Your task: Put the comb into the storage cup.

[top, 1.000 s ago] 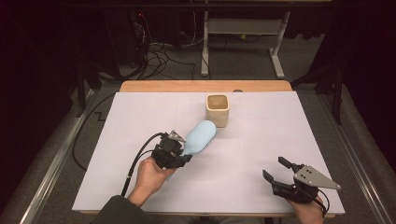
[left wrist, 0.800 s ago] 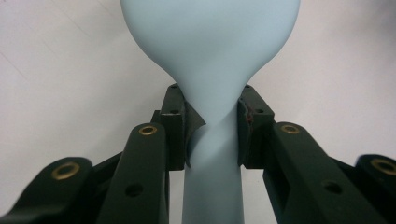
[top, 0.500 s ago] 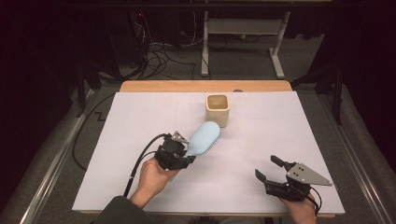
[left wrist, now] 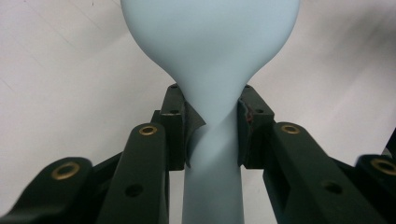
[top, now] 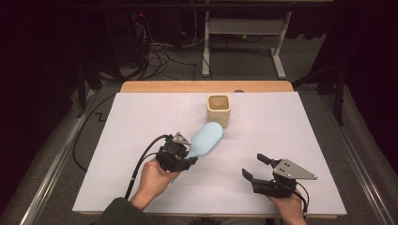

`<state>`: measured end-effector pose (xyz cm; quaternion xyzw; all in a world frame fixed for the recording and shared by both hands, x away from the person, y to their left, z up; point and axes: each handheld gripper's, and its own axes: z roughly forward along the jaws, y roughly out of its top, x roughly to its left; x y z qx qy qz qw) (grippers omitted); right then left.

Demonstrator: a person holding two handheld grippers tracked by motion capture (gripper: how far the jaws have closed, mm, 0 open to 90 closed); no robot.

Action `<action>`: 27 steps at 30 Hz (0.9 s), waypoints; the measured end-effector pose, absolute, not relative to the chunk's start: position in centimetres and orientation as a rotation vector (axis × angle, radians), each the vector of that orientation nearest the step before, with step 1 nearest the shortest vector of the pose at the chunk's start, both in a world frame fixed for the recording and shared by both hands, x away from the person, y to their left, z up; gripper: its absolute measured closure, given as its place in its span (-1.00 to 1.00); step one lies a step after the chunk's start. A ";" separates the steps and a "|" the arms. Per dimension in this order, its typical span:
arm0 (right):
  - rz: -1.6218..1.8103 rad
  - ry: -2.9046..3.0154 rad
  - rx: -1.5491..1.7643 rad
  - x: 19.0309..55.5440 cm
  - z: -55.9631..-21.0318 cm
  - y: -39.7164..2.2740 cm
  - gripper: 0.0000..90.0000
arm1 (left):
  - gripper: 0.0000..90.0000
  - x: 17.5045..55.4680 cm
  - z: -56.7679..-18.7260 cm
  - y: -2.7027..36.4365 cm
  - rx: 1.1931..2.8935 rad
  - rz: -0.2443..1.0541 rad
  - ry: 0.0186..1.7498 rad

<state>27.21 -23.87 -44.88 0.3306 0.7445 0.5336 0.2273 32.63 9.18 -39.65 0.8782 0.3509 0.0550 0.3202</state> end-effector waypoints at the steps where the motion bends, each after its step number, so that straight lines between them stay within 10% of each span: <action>1: 1.474 2.059 0.908 27.3 -44.9 -23.4 -0.51 | 0.54 32.6 -39.7 9.2 2.308 0.145 0.921; 27: 1.563 2.142 0.911 29.0 -44.9 -19.0 -0.56 | 0.54 32.0 -40.2 7.9 2.333 0.153 0.872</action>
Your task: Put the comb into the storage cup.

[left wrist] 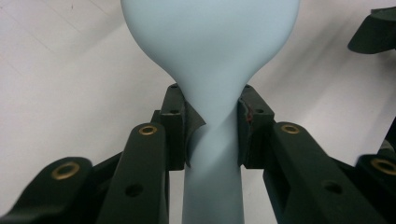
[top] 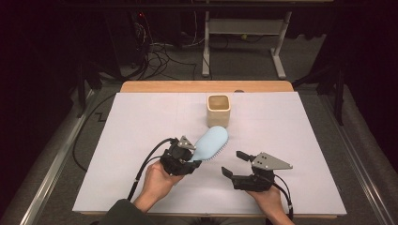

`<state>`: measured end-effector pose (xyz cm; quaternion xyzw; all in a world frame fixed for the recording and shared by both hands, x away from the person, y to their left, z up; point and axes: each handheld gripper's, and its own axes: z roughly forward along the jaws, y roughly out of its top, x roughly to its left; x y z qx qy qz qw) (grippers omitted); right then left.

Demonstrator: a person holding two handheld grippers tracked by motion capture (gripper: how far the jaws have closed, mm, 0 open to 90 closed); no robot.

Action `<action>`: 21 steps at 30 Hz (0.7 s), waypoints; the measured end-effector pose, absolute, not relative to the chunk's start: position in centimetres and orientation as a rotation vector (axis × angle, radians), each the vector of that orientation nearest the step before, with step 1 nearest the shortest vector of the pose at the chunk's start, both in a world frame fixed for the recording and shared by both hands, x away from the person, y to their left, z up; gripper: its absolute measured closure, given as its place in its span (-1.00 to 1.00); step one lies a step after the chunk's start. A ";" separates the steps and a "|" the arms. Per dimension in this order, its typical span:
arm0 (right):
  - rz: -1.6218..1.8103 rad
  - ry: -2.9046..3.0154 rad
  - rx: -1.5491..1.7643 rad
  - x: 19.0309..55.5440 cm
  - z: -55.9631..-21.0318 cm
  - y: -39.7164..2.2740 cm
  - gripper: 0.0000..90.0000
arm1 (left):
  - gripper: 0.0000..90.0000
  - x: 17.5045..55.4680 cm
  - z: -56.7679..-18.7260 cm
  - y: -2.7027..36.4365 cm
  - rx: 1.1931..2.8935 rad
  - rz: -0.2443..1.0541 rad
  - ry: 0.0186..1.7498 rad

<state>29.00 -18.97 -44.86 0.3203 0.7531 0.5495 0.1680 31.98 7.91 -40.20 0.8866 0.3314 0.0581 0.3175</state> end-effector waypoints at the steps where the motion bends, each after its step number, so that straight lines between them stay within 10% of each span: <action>1: 1.562 2.150 0.913 29.1 -44.9 -18.9 -0.56 | 0.54 32.0 -40.2 7.8 2.337 0.153 0.869; 21: 1.609 2.213 0.952 30.0 -45.1 -17.4 -0.59 | 0.54 31.2 -40.8 6.6 2.358 0.171 0.827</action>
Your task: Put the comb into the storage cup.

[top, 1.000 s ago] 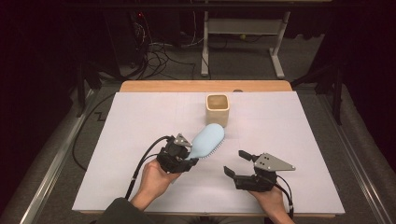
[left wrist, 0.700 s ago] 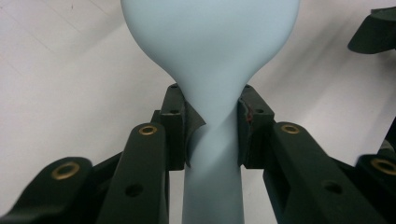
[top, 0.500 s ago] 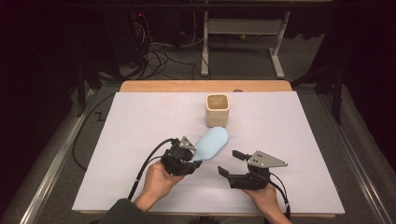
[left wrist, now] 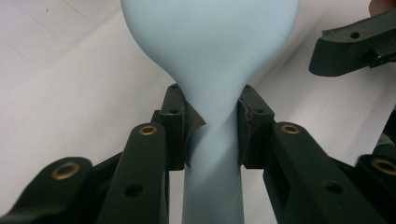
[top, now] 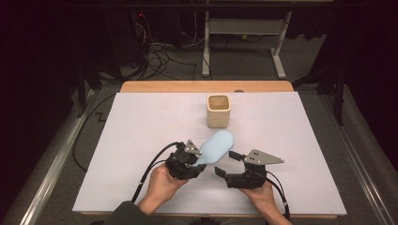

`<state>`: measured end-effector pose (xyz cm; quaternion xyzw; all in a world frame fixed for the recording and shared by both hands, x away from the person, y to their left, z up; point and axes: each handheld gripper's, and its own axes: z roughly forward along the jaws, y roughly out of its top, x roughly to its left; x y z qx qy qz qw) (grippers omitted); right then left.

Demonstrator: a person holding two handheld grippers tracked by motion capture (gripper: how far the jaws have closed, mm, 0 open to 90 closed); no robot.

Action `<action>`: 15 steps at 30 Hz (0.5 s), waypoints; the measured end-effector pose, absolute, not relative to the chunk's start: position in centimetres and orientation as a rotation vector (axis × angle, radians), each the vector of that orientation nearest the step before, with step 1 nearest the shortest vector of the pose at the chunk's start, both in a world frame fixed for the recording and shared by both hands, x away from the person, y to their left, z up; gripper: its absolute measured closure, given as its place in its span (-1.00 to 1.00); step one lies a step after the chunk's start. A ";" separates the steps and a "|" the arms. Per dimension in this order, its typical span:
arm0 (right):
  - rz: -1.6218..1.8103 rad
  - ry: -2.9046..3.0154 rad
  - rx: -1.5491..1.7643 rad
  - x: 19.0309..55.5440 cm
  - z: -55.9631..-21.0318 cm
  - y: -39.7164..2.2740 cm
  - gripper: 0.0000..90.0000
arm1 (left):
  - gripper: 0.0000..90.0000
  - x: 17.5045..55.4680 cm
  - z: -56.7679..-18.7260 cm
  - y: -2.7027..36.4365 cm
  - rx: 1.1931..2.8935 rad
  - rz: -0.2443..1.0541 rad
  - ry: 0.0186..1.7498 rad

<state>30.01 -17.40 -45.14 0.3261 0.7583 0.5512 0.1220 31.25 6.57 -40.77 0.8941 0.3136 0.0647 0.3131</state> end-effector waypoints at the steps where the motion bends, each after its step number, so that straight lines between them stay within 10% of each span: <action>1: 1.610 2.212 0.959 30.0 -45.1 -17.4 -0.59 | 0.54 31.2 -40.8 6.5 2.358 0.171 0.826; 15: 1.652 2.200 1.025 30.5 -45.0 -17.3 -0.65 | 0.54 30.7 -41.0 6.0 2.362 0.173 0.807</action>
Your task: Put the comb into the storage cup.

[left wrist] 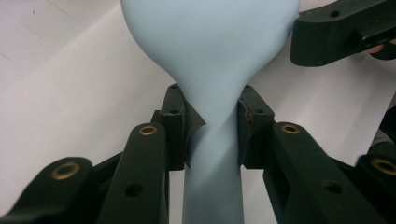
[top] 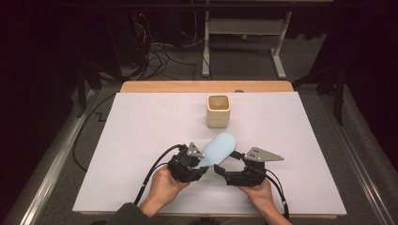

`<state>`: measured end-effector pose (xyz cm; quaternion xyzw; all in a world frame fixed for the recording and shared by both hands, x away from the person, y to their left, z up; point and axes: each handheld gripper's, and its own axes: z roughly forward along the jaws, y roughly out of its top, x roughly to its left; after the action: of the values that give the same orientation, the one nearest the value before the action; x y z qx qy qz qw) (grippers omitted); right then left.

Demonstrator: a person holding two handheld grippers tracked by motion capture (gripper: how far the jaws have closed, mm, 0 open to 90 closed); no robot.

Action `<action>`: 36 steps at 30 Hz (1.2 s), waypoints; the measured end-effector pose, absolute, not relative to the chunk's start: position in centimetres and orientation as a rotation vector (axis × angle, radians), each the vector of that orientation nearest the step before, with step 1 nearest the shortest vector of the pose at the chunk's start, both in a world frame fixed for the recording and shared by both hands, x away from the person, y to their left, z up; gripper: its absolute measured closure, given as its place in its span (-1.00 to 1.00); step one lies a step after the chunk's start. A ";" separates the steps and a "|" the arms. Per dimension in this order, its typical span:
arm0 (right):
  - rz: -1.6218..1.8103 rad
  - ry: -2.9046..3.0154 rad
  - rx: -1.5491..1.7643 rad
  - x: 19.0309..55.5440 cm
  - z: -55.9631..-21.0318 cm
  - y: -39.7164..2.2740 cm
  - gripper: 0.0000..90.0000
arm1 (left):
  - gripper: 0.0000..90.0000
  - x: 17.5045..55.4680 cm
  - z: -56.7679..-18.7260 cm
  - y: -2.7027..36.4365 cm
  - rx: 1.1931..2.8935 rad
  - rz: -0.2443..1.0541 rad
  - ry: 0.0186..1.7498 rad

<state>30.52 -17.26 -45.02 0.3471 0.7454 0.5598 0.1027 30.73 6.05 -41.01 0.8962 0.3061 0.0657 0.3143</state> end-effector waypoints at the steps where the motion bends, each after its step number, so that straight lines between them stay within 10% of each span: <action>1: 1.655 2.200 1.028 30.5 -45.0 -17.2 -0.65 | 0.54 30.7 -41.0 6.0 2.361 0.174 0.807; 36: 1.730 2.233 1.186 32.6 -43.3 -16.3 -0.46 | 0.54 30.6 -40.8 4.9 2.398 0.218 0.769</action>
<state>32.64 -16.26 -43.32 0.3868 0.7283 0.5643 0.0391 30.57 4.92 -40.83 0.9044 0.2900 0.0820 0.3020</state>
